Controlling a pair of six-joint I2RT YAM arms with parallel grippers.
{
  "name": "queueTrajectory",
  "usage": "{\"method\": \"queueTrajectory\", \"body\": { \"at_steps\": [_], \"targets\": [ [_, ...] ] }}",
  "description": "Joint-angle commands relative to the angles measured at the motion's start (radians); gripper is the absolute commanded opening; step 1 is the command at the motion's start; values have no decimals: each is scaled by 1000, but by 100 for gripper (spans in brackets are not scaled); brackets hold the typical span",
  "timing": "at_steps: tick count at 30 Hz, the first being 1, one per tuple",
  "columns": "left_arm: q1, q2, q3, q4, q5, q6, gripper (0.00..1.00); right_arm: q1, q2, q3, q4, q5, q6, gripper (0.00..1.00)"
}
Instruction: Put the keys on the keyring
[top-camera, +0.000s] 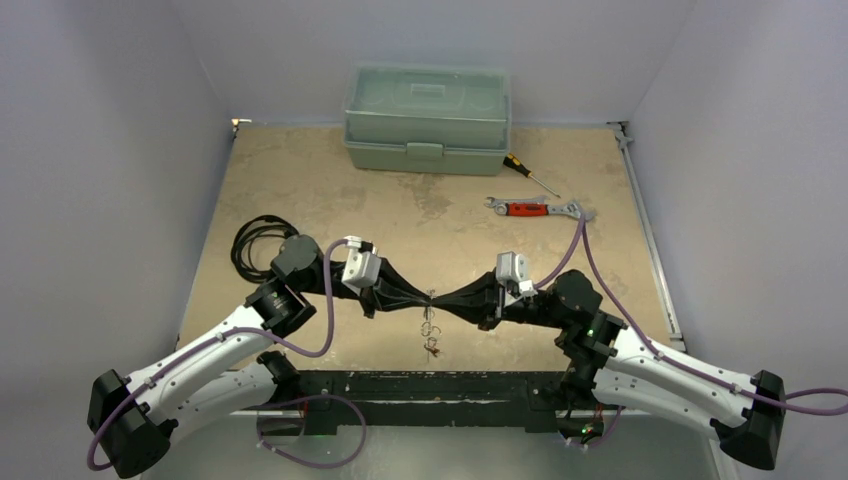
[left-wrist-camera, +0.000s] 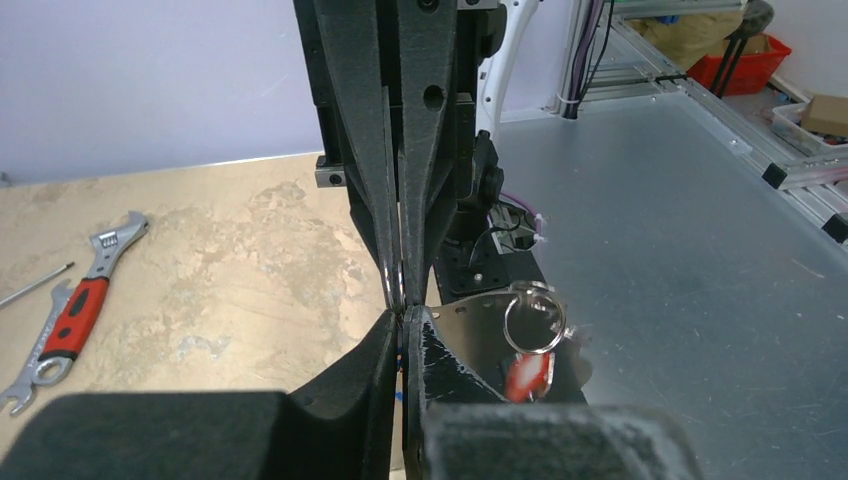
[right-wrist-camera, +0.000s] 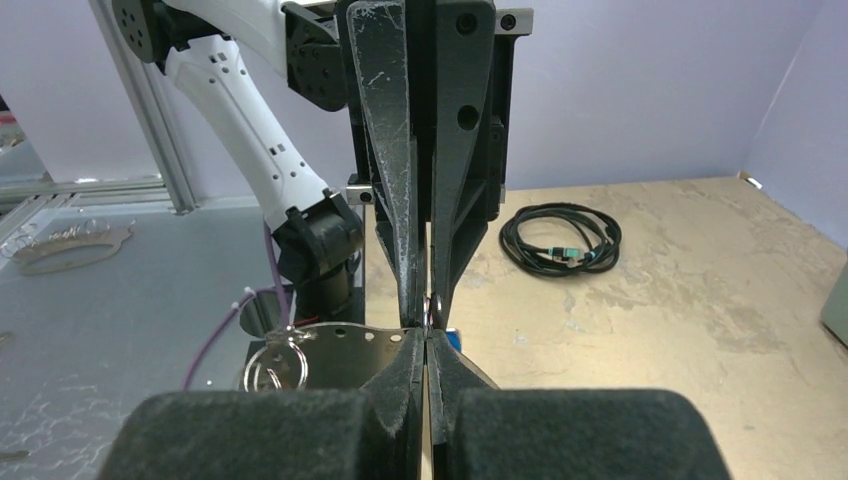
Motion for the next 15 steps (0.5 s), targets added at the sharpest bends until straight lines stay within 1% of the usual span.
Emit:
{"method": "queueTrajectory", "body": {
  "at_steps": [1,4,6,7,9,12,15],
  "targets": [
    [1,18,-8,43,6,-3,0,2,-1,32,117,-8,18,0],
    [1,18,-5,18,-25,29,0,3,0,29,126,-19,23,0],
    [1,16,1,-36,-58,96,0,2,2,28,120,-16,24,0],
    [1,15,3,-52,-69,130,0,2,2,30,110,-12,23,2],
    [1,19,9,-77,-78,162,0,3,0,35,84,1,16,10],
    [1,26,19,-101,-84,190,0,2,-12,42,35,29,1,25],
    [0,24,19,-109,-91,201,0,2,-27,57,-20,60,-20,36]
  ]
}}
